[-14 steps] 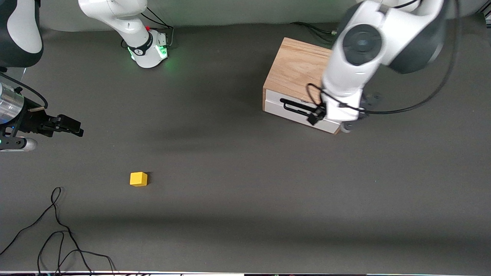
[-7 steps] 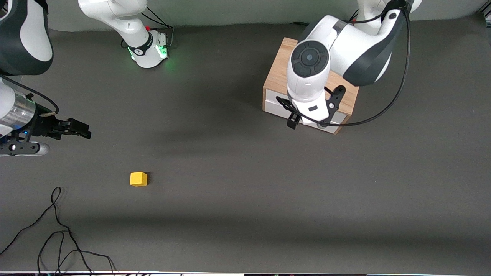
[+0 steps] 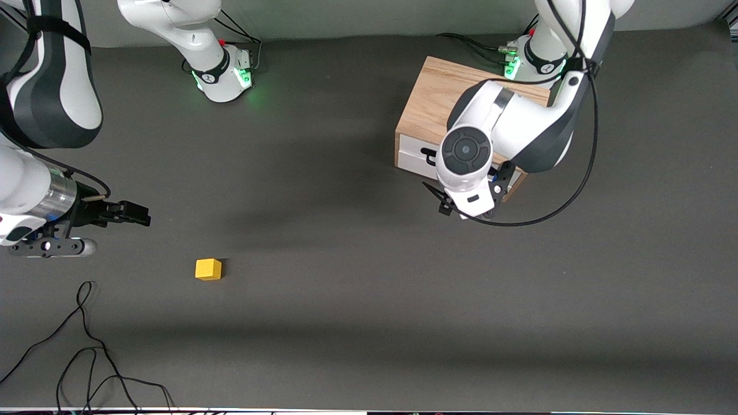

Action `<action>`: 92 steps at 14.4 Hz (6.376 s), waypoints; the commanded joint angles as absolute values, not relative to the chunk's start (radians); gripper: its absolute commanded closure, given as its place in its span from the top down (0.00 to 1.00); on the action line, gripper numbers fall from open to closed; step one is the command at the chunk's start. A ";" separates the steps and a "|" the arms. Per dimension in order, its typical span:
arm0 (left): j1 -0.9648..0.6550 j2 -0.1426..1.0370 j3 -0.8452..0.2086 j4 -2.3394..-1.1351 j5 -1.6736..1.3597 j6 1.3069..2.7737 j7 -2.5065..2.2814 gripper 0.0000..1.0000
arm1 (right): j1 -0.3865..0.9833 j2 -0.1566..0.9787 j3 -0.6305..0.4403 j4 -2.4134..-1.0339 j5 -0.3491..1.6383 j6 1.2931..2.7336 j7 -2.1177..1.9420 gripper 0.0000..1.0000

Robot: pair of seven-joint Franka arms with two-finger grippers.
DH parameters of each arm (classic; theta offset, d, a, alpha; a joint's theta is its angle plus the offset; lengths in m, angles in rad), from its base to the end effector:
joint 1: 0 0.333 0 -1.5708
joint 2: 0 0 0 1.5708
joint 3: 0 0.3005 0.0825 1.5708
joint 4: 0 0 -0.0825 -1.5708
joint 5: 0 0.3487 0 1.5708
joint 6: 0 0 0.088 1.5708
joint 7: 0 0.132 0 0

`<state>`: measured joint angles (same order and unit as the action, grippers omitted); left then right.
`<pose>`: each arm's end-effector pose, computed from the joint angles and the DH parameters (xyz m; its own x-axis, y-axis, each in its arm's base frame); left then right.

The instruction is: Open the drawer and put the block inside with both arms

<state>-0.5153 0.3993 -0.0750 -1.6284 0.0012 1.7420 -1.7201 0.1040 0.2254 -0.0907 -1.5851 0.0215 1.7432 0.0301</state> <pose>0.4919 -0.3247 0.3471 0.4274 0.9039 0.0140 0.8691 -0.4066 -0.2818 0.5845 0.0143 0.4677 0.9976 -0.0196 -0.0663 -0.0195 -0.9998 0.0013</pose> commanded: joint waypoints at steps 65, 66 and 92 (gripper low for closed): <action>-0.525 0.661 -0.060 -1.405 0.083 2.238 -1.763 1.00 | 0.170 0.652 -0.095 -1.807 0.044 2.497 0.055 0.49; -0.512 0.657 -0.057 -1.385 0.083 2.215 -1.761 1.00 | 0.169 0.650 -0.095 -1.807 0.044 2.497 0.054 0.43; 0.020 -0.023 -0.048 -1.707 -0.037 1.515 -0.209 1.00 | 0.429 0.543 -0.032 -0.988 0.169 1.541 0.616 0.33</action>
